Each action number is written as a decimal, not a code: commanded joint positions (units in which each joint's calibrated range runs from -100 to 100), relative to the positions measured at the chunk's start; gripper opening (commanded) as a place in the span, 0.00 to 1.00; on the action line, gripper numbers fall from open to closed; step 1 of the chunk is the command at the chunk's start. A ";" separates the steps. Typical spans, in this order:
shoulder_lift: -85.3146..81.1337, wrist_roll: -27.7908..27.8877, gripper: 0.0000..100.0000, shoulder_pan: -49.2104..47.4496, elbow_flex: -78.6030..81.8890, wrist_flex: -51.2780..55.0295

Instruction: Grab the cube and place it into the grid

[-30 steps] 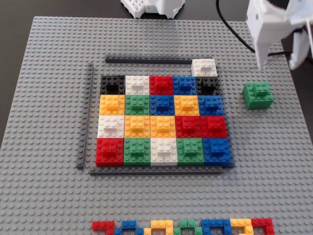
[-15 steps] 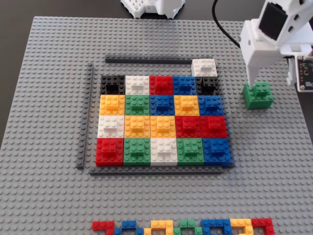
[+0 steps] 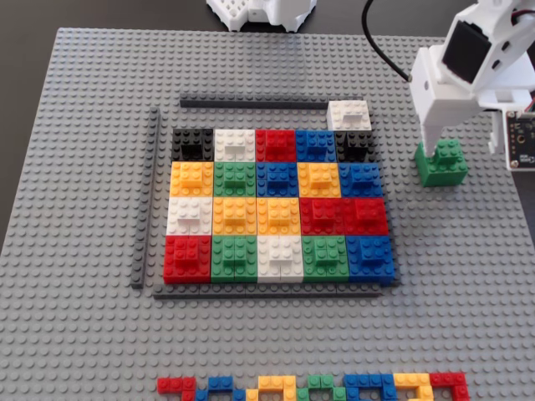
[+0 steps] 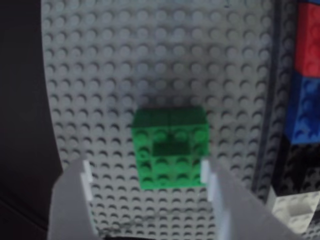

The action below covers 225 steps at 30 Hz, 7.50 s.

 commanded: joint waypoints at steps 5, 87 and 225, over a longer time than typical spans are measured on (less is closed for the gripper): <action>-1.40 -0.39 0.27 -0.29 -3.47 -0.66; -36.13 5.32 0.04 5.97 -1.38 13.95; -76.20 15.38 0.00 22.69 31.24 0.22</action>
